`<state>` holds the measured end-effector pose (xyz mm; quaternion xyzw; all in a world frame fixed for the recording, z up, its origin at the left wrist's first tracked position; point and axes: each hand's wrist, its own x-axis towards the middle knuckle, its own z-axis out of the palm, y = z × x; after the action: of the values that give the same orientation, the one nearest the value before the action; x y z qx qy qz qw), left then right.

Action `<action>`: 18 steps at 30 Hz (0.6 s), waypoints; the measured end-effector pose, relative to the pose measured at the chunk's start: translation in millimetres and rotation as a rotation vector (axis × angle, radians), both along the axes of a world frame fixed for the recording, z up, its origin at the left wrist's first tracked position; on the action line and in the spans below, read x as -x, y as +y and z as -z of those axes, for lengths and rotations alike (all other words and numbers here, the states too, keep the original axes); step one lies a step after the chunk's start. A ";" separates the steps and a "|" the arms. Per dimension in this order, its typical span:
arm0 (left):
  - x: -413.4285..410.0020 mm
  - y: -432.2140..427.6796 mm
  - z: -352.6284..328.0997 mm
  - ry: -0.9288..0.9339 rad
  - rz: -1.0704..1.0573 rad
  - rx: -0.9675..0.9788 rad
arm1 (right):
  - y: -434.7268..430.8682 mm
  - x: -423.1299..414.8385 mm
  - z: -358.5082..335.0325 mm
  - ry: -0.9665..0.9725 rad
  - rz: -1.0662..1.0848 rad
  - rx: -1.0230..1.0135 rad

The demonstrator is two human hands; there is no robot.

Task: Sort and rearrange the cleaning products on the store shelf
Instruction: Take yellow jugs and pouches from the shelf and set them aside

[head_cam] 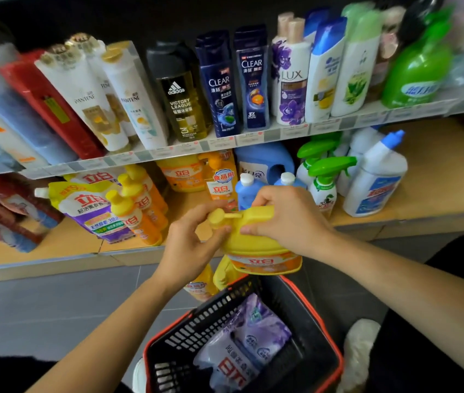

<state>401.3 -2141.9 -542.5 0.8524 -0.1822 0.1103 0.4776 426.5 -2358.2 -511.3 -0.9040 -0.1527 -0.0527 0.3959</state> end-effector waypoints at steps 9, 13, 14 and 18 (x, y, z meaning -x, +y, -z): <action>-12.6 -15.0 -14.5 0.076 0.067 -0.010 | -6.2 -15.5 -6.8 0.106 0.003 -0.266; -13.7 -10.5 -28.2 0.215 0.223 0.105 | -18.1 -28.1 -13.7 0.254 -0.134 -0.411; -12.7 -11.4 -31.1 0.245 0.252 0.151 | -20.9 -30.6 -15.8 0.284 -0.178 -0.441; -10.1 -12.4 -41.0 0.350 0.358 0.267 | -28.3 -38.1 -24.7 0.384 -0.309 -0.521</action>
<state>411.5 -2154.3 -501.5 0.7421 -0.2283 -0.1017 0.6219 464.6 -2386.5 -486.6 -0.7322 -0.1919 0.1417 0.6379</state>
